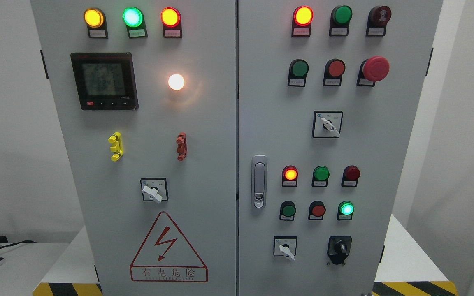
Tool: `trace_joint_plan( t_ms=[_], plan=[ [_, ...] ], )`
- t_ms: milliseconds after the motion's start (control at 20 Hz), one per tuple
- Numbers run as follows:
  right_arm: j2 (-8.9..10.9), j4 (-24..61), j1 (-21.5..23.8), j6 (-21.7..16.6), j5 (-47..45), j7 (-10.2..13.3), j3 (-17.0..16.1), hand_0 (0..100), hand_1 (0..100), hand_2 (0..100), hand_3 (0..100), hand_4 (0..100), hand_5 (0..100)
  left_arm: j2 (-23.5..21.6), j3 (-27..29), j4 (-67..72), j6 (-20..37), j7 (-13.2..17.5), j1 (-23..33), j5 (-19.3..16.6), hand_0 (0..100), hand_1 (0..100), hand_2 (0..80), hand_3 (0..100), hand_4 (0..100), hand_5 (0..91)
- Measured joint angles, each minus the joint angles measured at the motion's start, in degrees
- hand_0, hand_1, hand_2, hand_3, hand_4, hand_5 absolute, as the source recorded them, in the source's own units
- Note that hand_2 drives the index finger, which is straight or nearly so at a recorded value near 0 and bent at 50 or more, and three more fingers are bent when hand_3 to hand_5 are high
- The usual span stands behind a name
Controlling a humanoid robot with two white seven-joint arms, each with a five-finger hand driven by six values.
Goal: Trip black knob to open circuit
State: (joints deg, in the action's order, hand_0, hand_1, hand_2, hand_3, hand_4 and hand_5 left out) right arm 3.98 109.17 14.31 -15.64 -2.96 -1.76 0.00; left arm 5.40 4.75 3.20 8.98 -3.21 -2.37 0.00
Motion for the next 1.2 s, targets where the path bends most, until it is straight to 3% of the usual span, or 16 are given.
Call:
trace_joint_plan(
  t_ms=[801, 1001, 1201],
  plan=[
    [0.12, 0.4, 2.9, -5.4, 0.1, 0.6, -0.9, 14, 19, 3, 31, 33, 27, 0.0, 0.0, 0.0, 0.0, 0.0, 0.0, 0.0, 12, 39, 0.0, 0, 0, 0.0],
    [0.09, 0.5, 3.5, -7.3, 0.1, 0.8, -1.9, 14, 24, 13, 54, 49, 46, 0.0, 0.0, 0.0, 0.0, 0.0, 0.0, 0.0, 12, 39, 0.0, 0, 0, 0.0],
    [0.03, 0.5, 4.2, -9.0, 0.1, 1.6, -3.0, 16, 26, 19, 66, 60, 62, 0.0, 0.0, 0.0, 0.0, 0.0, 0.0, 0.0, 12, 39, 0.0, 0, 0, 0.0]
  ],
)
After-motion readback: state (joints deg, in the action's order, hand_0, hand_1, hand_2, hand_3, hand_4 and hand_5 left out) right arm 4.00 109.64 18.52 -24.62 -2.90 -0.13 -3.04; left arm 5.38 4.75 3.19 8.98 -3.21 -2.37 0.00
